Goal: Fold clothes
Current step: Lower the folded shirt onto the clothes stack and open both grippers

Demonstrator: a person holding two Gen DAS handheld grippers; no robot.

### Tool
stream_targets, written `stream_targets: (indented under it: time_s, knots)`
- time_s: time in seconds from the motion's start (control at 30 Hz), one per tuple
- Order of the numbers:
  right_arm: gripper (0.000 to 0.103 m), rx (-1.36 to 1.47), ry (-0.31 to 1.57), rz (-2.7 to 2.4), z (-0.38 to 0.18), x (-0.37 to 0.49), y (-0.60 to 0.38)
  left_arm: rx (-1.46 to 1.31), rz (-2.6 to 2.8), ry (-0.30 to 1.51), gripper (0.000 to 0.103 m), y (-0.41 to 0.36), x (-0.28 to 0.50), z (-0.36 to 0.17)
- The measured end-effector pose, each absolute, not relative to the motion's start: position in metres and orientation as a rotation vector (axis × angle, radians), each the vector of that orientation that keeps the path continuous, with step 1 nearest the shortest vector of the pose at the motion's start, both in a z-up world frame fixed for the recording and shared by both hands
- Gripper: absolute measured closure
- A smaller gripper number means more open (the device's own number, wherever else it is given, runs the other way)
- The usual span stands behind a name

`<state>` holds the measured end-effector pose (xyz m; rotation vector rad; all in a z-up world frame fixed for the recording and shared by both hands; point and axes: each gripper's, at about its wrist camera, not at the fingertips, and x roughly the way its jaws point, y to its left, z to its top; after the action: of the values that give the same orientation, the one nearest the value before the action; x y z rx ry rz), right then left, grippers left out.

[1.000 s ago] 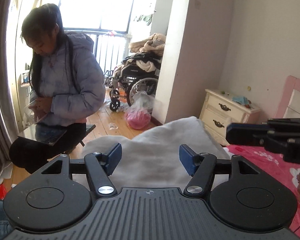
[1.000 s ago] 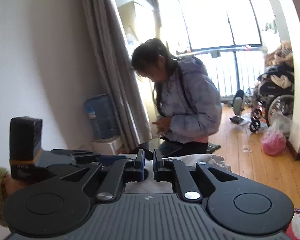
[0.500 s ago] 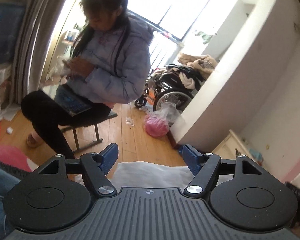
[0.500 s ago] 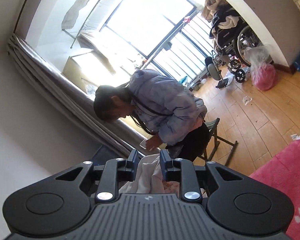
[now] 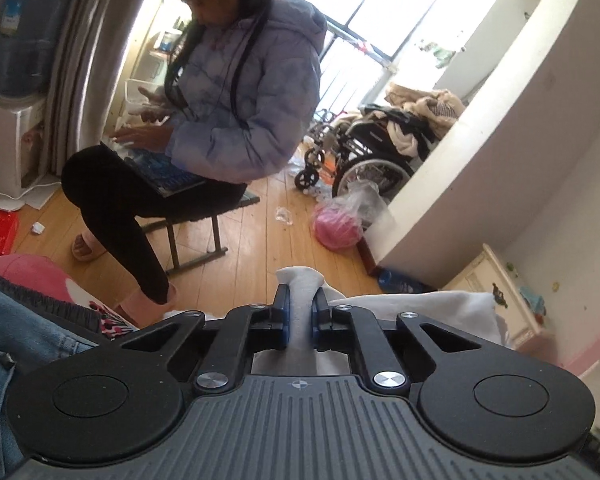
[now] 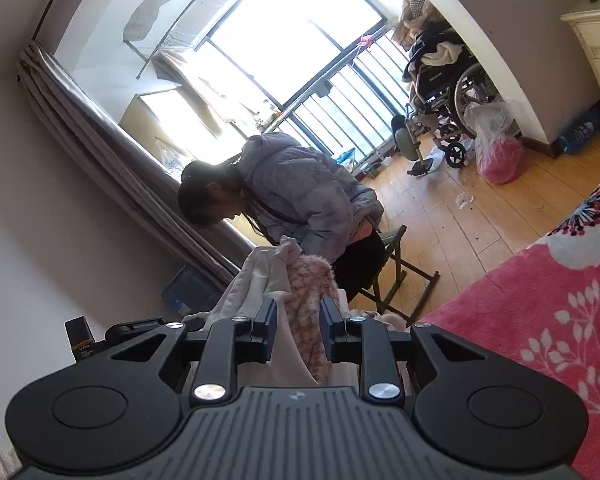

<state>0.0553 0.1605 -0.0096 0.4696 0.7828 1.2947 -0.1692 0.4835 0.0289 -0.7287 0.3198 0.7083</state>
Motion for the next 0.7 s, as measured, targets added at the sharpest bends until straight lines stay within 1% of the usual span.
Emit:
stream_targets:
  time_s: [0.1,0.17,0.23,0.3,0.37,0.47,0.57,0.7]
  knots:
    - [0.077,0.462,0.766,1.301,-0.018,0.059,0.151,-0.707,0.763,0.344,0.095,0.483,-0.172,0.032]
    - [0.077,0.479,0.763,1.313,-0.025,0.063,0.14,-0.712,0.829,0.382,0.09,0.483,-0.168,0.028]
    - [0.072,0.499,0.755,1.317,-0.032,0.069,0.125,-0.703,0.875,0.414,0.071,0.481,-0.16,0.029]
    - [0.072,0.523,0.754,1.314,-0.039,0.077,0.107,-0.66,0.937,0.433,0.062,0.477,-0.155,0.041]
    - [0.072,0.53,0.765,1.32,-0.045,0.084,0.089,-0.595,1.014,0.39,0.061,0.461,-0.152,0.06]
    - [0.072,0.508,0.787,1.318,-0.049,0.089,0.065,-0.444,1.011,0.346,0.059,0.417,-0.137,0.095]
    - [0.072,0.476,0.838,1.299,-0.05,0.088,0.041,-0.387,0.833,0.458,0.059,0.38,-0.096,0.111]
    - [0.072,0.333,0.908,1.227,-0.044,0.078,0.01,-0.312,0.677,0.672,0.058,0.352,-0.023,0.081]
